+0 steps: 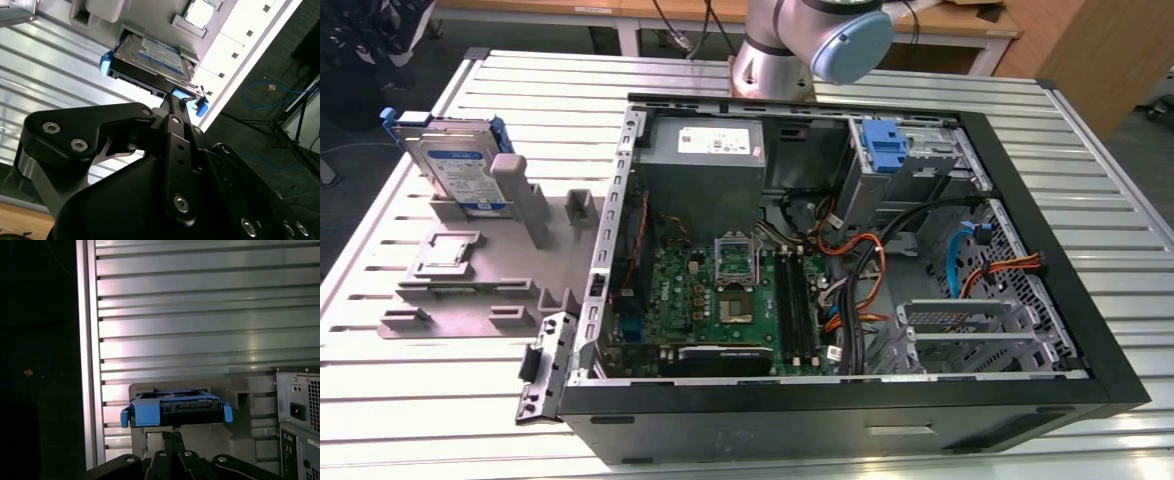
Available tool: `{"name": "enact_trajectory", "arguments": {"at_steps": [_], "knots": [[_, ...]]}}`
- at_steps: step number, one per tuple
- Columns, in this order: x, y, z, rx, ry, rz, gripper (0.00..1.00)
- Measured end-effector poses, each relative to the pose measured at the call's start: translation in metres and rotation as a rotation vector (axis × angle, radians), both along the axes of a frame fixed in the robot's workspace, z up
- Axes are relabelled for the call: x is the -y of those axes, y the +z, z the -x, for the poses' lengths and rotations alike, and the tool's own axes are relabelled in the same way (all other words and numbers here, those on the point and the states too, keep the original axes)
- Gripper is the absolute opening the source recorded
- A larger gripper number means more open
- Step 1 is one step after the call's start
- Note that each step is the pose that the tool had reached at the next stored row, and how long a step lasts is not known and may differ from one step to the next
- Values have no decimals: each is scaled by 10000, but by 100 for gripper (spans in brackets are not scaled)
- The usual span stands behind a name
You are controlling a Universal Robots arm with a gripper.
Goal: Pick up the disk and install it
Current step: 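Reach for the disk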
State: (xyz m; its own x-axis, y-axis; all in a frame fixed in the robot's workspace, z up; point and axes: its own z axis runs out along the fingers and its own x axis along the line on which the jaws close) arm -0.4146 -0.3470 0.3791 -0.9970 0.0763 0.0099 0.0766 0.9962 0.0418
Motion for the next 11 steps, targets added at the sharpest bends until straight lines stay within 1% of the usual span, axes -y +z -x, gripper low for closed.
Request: {"name": "enact_trajectory", "arguments": {"at_steps": [3, 7, 11], "knots": [[-18, -8, 53, -3, 0, 0, 10], [-30, -17, 115, -5, 0, 0, 10], [-31, -18, 132, -7, 1, 0, 10]]}}
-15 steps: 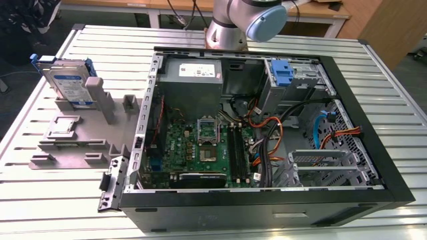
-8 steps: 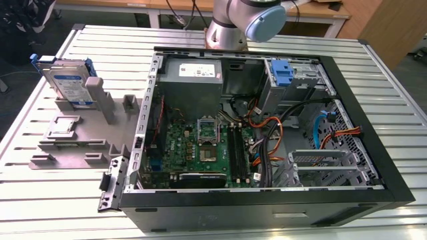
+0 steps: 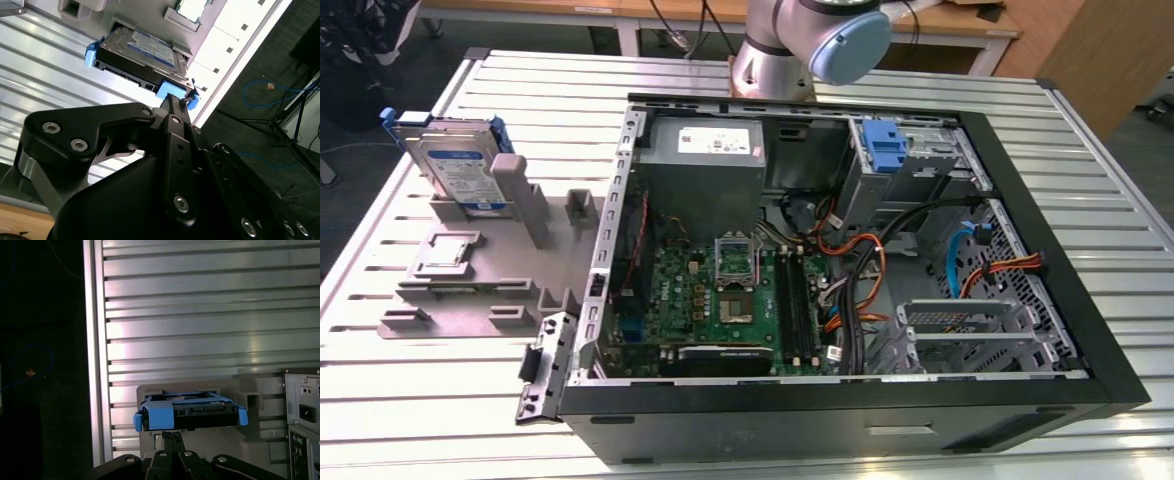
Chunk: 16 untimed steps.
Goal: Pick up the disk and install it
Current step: 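Reach for the disk, then pick up the disk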
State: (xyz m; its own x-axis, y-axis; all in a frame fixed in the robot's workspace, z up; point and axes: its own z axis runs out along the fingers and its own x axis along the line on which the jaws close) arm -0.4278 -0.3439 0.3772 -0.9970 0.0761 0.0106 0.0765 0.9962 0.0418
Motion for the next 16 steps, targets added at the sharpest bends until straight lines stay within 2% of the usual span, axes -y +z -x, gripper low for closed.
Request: {"name": "enact_trajectory", "arguments": {"at_steps": [13, 16], "knots": [[0, 0, 3, 0, 4, 0, 10], [0, 0, 4, -1, 171, 1, 10]]}}
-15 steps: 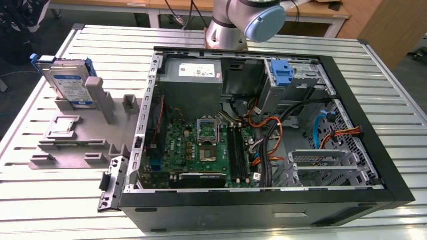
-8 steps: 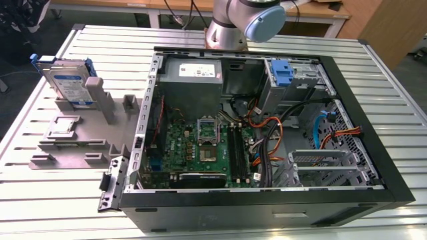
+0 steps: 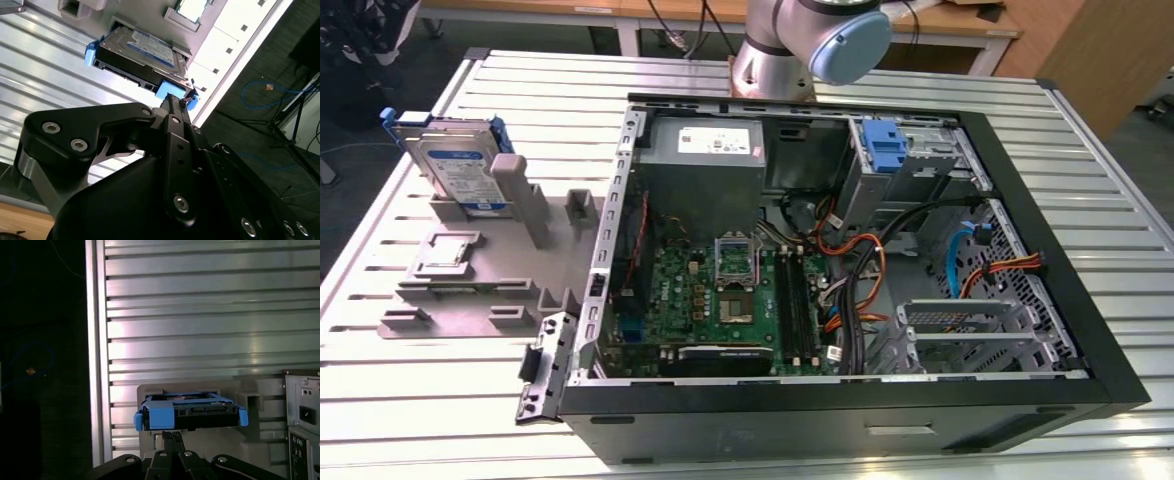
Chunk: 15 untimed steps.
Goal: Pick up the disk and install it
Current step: 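Pick up the disk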
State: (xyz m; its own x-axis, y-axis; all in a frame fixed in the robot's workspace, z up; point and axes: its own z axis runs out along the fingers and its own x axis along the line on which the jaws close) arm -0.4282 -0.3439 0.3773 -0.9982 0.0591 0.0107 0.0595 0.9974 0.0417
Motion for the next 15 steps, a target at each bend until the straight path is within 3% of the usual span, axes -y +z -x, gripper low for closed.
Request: {"name": "enact_trajectory", "arguments": {"at_steps": [15], "knots": [[0, -4, -1, 13, 2332, 14, 10]]}}
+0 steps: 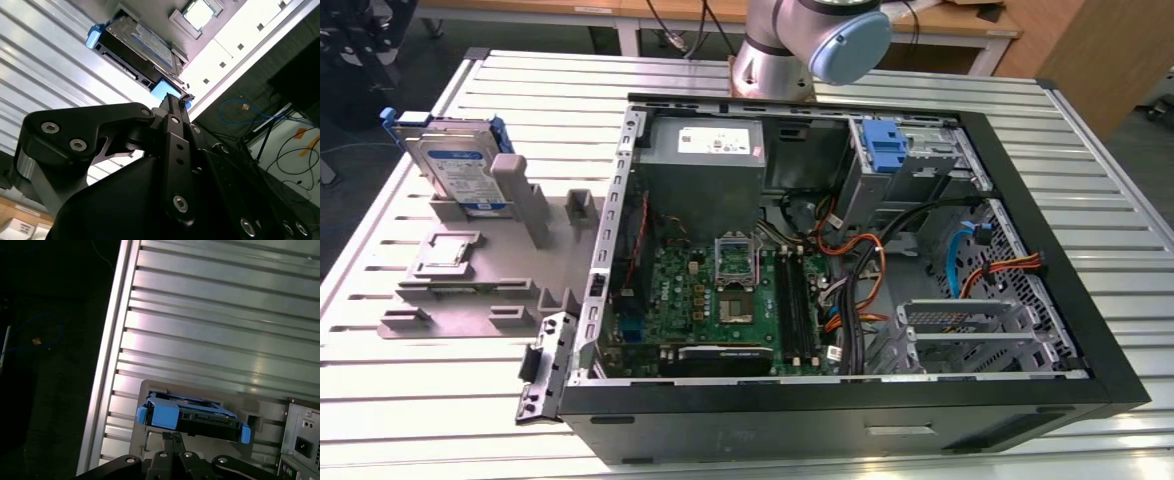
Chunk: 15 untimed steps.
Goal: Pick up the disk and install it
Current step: 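Pick up the disk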
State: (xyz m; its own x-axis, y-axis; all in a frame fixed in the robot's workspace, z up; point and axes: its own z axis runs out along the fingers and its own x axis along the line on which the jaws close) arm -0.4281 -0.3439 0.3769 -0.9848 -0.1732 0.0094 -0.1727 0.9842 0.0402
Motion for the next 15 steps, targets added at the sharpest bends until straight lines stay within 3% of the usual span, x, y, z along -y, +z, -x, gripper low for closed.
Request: {"name": "enact_trajectory", "arguments": {"at_steps": [15], "knots": [[0, -3, 0, 18, 2239, 1, 10]]}}
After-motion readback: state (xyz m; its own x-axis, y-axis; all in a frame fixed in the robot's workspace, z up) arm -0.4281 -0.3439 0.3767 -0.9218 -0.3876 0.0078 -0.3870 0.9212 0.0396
